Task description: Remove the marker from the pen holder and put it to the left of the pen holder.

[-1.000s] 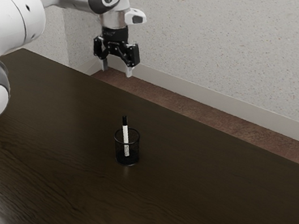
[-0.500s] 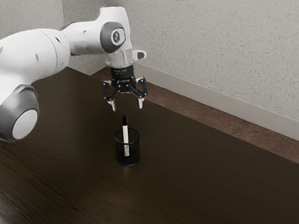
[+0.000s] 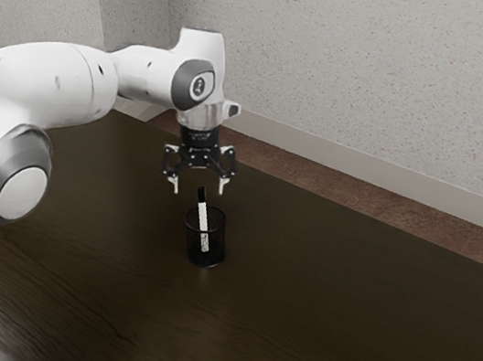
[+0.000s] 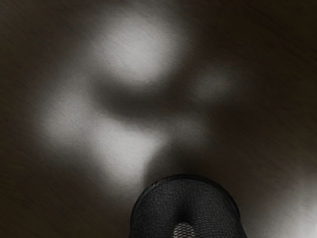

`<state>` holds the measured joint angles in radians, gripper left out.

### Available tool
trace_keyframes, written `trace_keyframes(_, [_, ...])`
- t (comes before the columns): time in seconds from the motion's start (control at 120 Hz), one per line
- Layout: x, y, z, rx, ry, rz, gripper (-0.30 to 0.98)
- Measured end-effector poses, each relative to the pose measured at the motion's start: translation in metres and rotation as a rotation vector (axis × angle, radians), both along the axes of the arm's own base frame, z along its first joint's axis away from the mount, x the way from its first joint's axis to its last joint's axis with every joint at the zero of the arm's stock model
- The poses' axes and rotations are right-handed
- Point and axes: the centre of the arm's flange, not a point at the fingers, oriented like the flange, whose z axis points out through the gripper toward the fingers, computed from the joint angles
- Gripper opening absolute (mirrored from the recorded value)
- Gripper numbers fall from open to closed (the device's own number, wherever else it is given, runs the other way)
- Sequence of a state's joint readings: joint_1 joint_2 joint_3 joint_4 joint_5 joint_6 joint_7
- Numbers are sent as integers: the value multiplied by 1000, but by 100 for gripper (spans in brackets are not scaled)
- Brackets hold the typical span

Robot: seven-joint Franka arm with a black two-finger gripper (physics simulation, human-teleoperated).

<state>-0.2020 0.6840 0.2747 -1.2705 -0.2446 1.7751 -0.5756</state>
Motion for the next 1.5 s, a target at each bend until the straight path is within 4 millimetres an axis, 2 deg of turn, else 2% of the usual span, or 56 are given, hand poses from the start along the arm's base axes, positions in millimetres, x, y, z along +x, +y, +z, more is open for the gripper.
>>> trace_keyframes(0.125, [1,-14,9,1,-52,0,69])
trace_keyframes(0.275, [-6,-12,10,1,-81,20,69])
trace_keyframes(0.4, [-11,-11,1,7,-82,30,68])
trace_keyframes(0.65, [-10,-14,-2,15,-105,35,45])
trace_keyframes(0.933, [-19,-19,-5,10,-112,33,36])
trace_keyframes(1.5, [-19,-17,-6,12,-118,27,4])
